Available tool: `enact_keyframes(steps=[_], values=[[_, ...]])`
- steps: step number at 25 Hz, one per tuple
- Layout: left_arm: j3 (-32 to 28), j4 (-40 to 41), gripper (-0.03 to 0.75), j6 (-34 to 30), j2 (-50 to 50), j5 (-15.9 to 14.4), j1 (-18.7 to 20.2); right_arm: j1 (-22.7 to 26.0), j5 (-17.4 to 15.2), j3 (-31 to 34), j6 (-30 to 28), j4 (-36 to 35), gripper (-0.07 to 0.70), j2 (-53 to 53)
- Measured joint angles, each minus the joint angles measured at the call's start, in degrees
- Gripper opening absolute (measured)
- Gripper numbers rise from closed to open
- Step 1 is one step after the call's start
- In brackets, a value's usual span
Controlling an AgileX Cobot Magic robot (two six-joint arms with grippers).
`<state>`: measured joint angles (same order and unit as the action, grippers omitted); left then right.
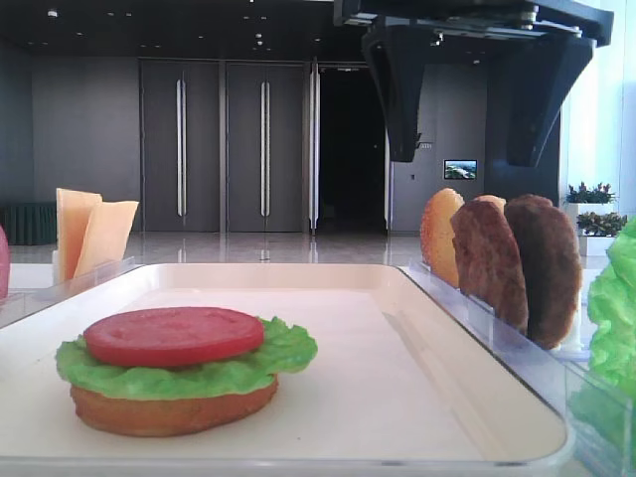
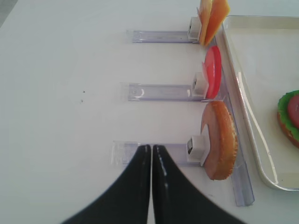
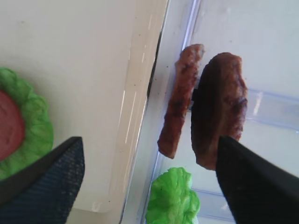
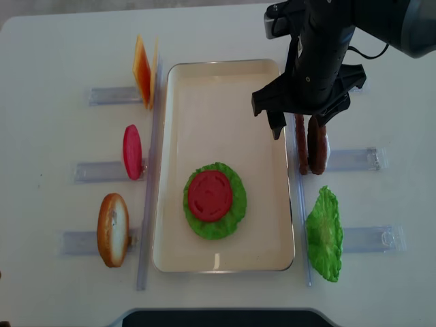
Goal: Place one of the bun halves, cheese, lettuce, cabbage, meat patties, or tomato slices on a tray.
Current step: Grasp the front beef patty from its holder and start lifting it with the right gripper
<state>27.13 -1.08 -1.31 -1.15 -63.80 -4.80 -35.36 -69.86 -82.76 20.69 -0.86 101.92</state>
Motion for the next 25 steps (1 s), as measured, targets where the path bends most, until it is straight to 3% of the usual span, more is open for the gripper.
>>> enact_keyframes(steps=[25], values=[[0.0,0.0,0.0,-0.06,0.0,0.0,0.0,0.0,1.62,-0.06,-0.22,-1.18,0.577,2.11]])
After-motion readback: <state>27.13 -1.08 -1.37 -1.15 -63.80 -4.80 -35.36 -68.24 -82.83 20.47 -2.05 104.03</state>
